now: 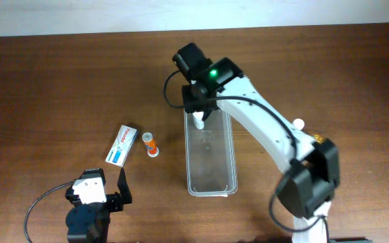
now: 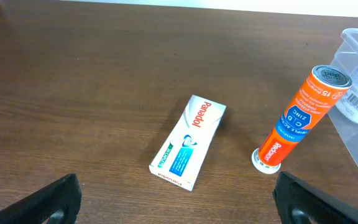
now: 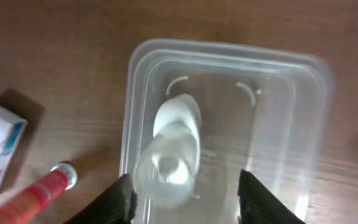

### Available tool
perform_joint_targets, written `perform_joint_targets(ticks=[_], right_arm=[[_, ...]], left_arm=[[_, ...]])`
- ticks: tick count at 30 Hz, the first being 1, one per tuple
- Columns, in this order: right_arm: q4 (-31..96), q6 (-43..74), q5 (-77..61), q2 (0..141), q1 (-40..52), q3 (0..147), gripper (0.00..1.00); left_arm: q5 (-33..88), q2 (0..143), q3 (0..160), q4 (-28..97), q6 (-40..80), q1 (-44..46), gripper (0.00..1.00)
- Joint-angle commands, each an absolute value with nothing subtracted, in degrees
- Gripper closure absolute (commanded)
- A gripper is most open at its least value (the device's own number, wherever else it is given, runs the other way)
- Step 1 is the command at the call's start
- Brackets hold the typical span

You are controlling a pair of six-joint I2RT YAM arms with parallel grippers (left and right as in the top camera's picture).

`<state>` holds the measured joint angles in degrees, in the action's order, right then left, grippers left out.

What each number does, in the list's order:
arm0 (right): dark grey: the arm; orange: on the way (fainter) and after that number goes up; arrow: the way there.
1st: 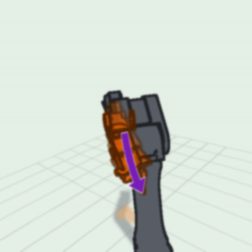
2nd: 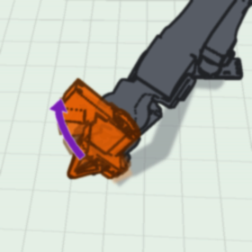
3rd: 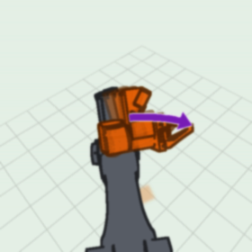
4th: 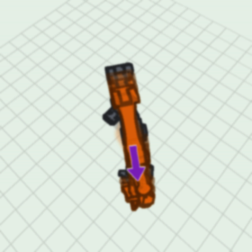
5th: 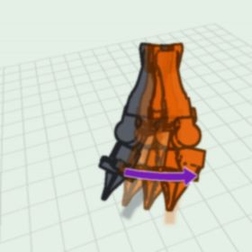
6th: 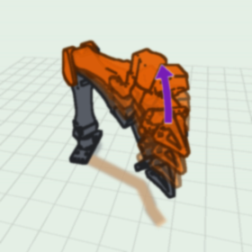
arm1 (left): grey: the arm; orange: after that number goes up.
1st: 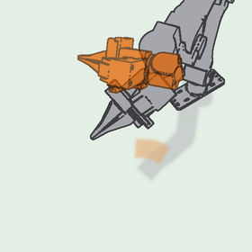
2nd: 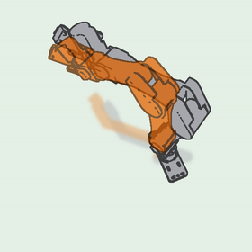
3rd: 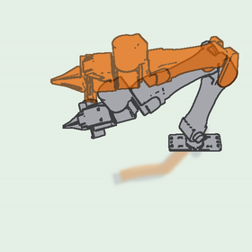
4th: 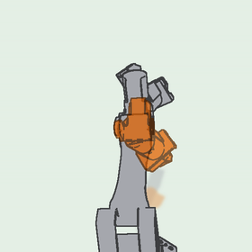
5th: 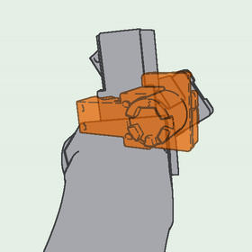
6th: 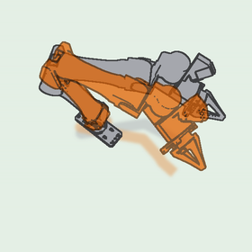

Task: Pack container
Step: 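Carry the white bottle over the container and release it inside, then grasp the dark bottle with white cap with the right gripper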

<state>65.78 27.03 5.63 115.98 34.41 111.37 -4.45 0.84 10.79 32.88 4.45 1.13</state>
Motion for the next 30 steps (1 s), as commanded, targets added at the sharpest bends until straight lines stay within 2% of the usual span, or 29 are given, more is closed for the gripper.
perform_joint_targets(ticks=[1,3,7,13,20,25,30], right_arm=[[67.79,26.89,11.05,106.19,33.45,113.93,0.43],[70.13,26.89,11.42,103.0,32.05,113.93,0.37],[77.38,27.14,12.99,98.89,26.94,113.93,0.31],[84.9,27.09,13.8,100.03,15.16,112.71,0.28],[82.3,27.05,11.86,102.63,4.89,102.54,0.28],[74.26,20.95,4.91,102.72,1.06,92.05,0.3],[69.82,20.75,4.49,102.72,-1.85,85.95,0.32]], left_arm=[[-3.66,0.34,10.74,32.62,3.57,1.34,0.01],[-3.66,0.34,10.74,32.62,3.57,1.34,0.01],[-3.66,0.34,10.74,32.62,3.57,1.34,0.01],[-3.66,0.34,10.74,32.62,3.57,1.34,0.01],[-3.66,0.34,10.74,32.62,3.57,1.34,0.01],[-3.66,0.34,10.74,32.62,3.57,1.34,0.01],[-3.66,0.34,10.74,32.62,3.57,1.34,0.01]])
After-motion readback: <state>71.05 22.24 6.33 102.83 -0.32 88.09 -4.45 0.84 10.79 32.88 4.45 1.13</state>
